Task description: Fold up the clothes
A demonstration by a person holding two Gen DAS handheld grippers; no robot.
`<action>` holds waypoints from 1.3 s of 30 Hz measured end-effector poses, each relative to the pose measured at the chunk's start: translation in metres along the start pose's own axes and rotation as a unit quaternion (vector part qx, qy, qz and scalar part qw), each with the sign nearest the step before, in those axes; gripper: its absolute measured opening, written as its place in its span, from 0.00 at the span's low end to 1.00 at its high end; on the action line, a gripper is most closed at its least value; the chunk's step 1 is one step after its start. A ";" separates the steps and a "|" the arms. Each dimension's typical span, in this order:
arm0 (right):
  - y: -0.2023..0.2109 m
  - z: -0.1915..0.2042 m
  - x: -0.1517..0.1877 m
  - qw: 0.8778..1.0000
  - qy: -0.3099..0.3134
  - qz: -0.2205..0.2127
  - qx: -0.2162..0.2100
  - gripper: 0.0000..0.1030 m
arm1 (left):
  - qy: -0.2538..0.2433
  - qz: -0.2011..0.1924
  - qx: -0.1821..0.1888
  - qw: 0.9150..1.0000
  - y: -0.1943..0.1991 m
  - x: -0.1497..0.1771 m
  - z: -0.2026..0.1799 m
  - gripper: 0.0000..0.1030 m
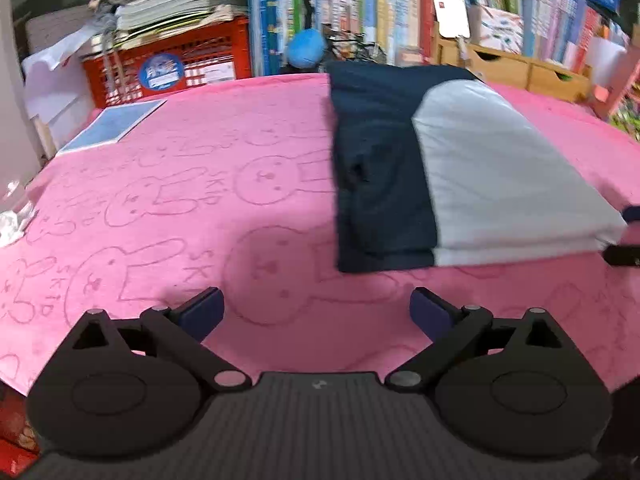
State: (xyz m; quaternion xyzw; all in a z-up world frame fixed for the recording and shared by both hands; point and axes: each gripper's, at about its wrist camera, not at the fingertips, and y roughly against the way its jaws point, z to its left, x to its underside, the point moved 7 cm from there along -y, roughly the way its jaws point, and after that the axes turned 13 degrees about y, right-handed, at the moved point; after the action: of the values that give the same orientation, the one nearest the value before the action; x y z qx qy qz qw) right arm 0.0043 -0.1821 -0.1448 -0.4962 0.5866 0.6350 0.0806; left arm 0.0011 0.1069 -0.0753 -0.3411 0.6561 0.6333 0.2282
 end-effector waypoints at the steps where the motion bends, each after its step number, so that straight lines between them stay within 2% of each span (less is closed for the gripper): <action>1: 0.000 0.000 0.000 1.000 0.000 -0.001 0.000 1.00 | -0.004 -0.001 0.001 1.000 0.001 0.000 -0.003 1.00; 5: 0.001 0.001 0.000 1.000 -0.004 0.000 0.005 1.00 | -0.009 0.002 0.013 1.000 0.001 -0.001 -0.014 1.00; 10: 0.001 0.002 -0.001 1.000 -0.008 0.008 0.011 1.00 | -0.008 0.024 0.019 1.000 -0.008 0.002 -0.022 1.00; 14: 0.005 0.004 -0.005 1.000 -0.007 0.018 0.024 1.00 | 0.009 0.027 0.034 0.999 -0.013 0.003 -0.022 1.00; 17: 0.015 0.018 -0.012 1.000 0.016 -0.006 0.015 1.00 | 0.005 0.031 0.036 0.999 -0.014 0.003 -0.022 1.00; 22: 0.018 0.038 -0.020 0.999 0.048 -0.003 -0.001 1.00 | 0.002 0.029 0.041 0.999 -0.016 0.002 -0.023 1.00; 29: 0.003 0.040 -0.015 0.999 0.024 0.027 -0.023 1.00 | 0.006 0.014 0.045 0.999 -0.017 0.003 -0.024 1.00; 32: 0.001 0.037 -0.011 0.999 0.011 0.027 -0.032 1.00 | 0.002 0.013 0.047 0.999 -0.017 0.003 -0.025 1.00; 39: 0.001 0.037 -0.011 0.999 0.015 0.022 -0.030 1.00 | 0.006 0.042 0.046 0.998 -0.015 0.002 -0.032 1.00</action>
State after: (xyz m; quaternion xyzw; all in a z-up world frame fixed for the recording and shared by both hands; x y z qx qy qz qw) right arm -0.0112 -0.1464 -0.1432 -0.4944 0.5793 0.6466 0.0427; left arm 0.0157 0.0759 -0.0839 -0.3062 0.6999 0.6092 0.2128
